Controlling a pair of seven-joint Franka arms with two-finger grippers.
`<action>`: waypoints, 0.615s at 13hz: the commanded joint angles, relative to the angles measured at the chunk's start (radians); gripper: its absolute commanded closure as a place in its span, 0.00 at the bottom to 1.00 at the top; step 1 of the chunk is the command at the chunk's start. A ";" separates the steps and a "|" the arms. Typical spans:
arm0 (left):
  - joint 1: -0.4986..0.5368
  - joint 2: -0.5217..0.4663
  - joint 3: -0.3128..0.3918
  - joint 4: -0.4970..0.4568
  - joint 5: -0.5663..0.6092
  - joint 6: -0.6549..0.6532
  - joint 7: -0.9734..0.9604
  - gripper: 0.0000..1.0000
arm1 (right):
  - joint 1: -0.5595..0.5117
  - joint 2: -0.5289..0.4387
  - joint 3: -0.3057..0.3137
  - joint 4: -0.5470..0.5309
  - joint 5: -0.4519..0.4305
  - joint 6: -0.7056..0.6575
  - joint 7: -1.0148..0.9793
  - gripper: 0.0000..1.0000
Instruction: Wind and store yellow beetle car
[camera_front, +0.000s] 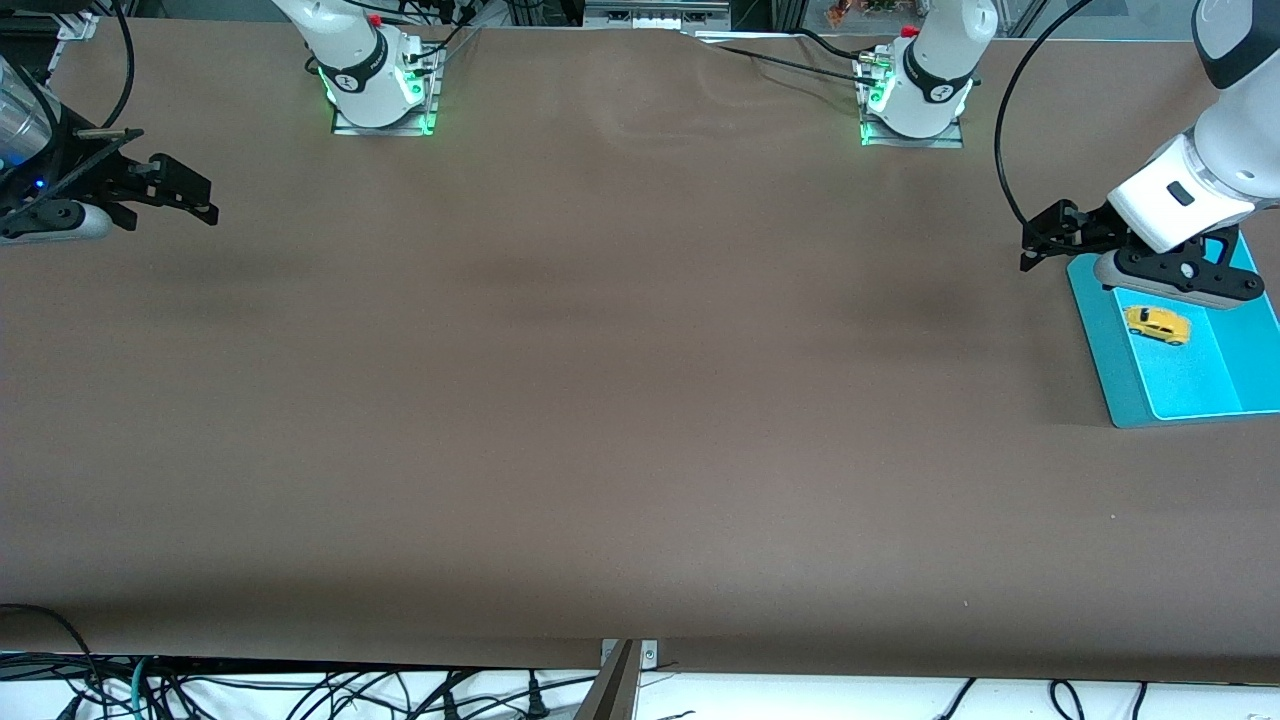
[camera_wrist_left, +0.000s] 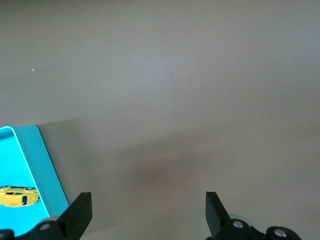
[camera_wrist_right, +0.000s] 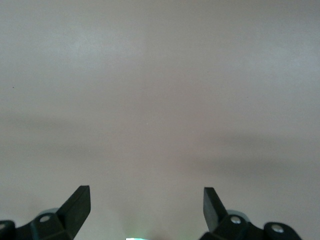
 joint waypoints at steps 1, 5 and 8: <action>-0.031 -0.013 0.027 -0.012 0.015 0.000 -0.018 0.00 | -0.001 0.009 -0.001 0.025 0.014 -0.024 0.012 0.00; -0.029 -0.005 0.025 0.001 0.015 -0.019 -0.038 0.00 | -0.001 0.009 -0.001 0.027 0.014 -0.024 0.012 0.00; -0.031 -0.002 0.024 0.002 0.015 -0.019 -0.064 0.00 | -0.001 0.007 -0.001 0.027 0.014 -0.024 0.012 0.00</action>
